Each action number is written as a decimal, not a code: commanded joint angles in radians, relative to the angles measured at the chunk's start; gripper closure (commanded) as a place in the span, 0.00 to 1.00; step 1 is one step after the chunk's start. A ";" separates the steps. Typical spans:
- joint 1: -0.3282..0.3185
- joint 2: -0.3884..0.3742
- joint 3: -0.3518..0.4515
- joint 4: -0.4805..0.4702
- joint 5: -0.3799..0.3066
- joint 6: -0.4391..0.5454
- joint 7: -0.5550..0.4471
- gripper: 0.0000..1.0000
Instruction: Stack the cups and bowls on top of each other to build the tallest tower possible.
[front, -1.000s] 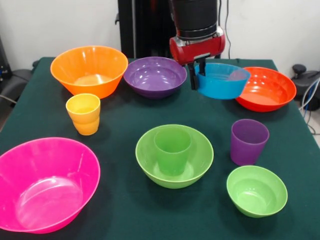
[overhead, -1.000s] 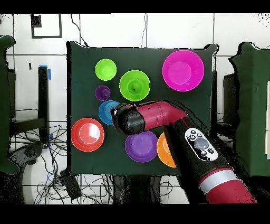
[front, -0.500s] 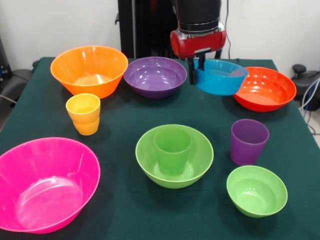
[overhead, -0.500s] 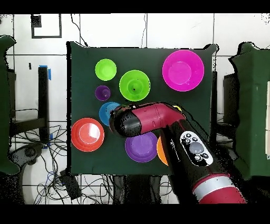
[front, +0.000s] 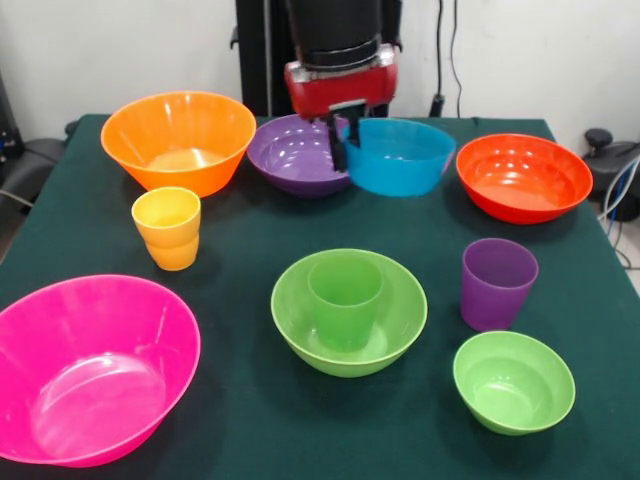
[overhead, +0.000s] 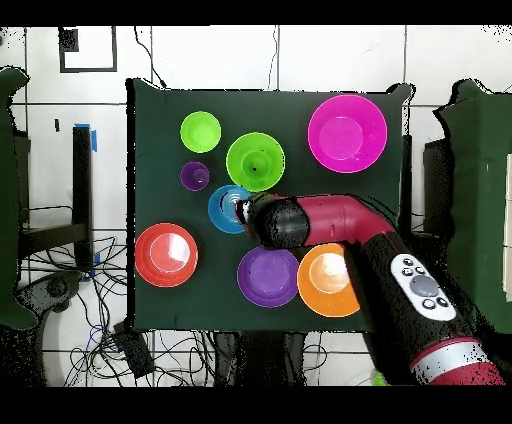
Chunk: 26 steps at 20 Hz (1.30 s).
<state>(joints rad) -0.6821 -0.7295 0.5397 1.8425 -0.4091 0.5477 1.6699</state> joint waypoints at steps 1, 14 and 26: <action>-0.041 0.173 0.087 -0.253 0.044 0.332 -0.245 1.00; 0.005 0.158 0.131 -0.460 0.042 0.643 -0.209 1.00; 0.011 0.073 0.183 -0.536 -0.006 0.663 -0.278 1.00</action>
<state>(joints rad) -0.7075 -0.6452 0.6547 1.4311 -0.3686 1.1044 1.6699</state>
